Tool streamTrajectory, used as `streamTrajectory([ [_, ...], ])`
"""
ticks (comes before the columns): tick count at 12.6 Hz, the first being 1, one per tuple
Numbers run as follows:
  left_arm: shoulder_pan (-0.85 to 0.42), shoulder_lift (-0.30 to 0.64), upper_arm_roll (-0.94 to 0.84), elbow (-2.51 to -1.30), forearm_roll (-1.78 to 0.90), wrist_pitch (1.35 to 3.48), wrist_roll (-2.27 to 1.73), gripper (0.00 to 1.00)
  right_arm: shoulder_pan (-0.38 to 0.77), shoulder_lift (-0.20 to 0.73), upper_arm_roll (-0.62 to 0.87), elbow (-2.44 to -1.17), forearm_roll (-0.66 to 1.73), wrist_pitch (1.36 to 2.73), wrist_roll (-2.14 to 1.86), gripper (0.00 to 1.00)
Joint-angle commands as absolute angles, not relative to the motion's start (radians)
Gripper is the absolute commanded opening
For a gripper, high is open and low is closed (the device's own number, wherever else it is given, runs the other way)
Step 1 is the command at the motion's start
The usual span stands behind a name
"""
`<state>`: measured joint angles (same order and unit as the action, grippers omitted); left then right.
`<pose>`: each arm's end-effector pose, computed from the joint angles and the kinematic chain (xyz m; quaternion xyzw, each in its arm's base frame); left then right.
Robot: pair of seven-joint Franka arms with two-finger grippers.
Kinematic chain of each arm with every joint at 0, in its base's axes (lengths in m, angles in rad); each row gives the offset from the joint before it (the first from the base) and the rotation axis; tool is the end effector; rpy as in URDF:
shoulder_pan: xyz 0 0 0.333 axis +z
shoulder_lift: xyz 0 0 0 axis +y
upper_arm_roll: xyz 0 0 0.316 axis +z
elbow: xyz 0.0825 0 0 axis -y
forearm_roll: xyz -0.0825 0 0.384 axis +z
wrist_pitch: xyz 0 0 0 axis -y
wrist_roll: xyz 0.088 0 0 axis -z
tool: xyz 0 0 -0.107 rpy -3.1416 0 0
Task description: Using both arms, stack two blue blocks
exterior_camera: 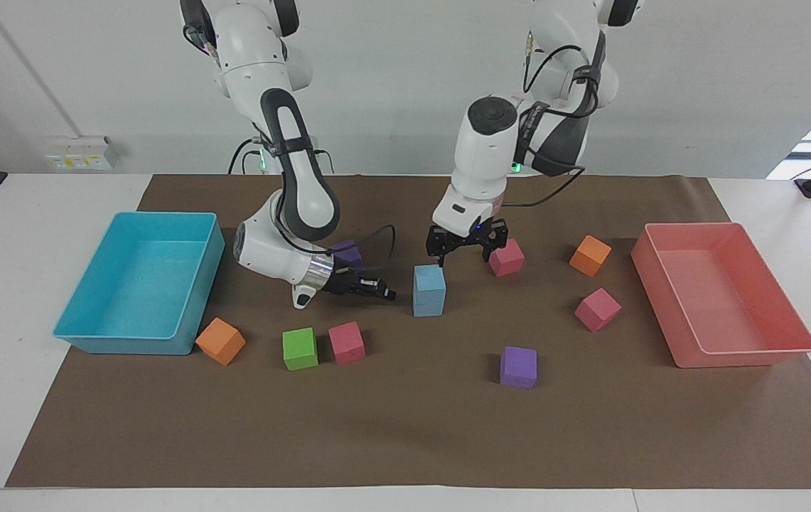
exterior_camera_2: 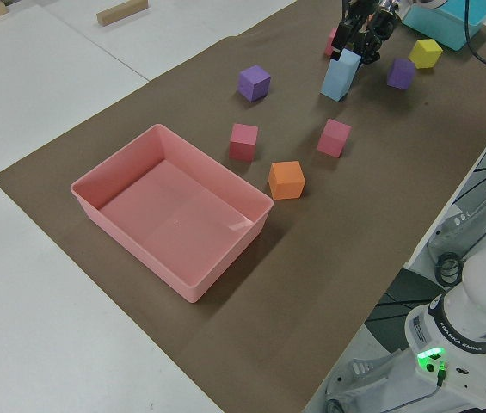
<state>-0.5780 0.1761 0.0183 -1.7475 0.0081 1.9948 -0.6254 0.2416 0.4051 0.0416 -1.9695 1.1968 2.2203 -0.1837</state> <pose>0.5260 -0.3297 0.4739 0.9989 0.0311 0.0325 0.0155 0.5791 0.1985 0.2672 -0.8842 0.1752 0.0871 0.4241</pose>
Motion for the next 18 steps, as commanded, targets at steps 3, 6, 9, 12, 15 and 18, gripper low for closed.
streamTrajectory([
  [3,-0.415,-0.04,0.011,-1.895,0.02,1.899,-0.383,1.0,0.218,0.315,0.04,-1.982,1.039,2.233,-0.163,0.0],
  [6,-0.332,-0.045,0.017,-1.814,0.018,1.817,-0.276,1.0,0.183,0.266,0.038,-1.957,0.791,2.233,-0.1,0.09],
  [9,-0.255,-0.032,0.018,-1.694,0.011,1.711,-0.166,1.0,0.163,0.241,0.038,-1.907,0.513,2.233,0.006,1.0],
  [12,-0.189,-0.014,0.018,-1.588,0.012,1.616,-0.095,1.0,0.181,0.221,0.044,-1.858,0.255,2.223,0.121,1.0],
  [15,-0.141,0.031,0.02,-1.477,0.011,1.523,-0.075,1.0,0.184,0.184,0.043,-1.81,0.138,2.157,0.161,1.0],
  [18,-0.141,0.025,0.023,-1.471,0.011,1.522,-0.055,1.0,0.173,0.155,0.04,-1.766,0.089,2.085,0.161,1.0],
])
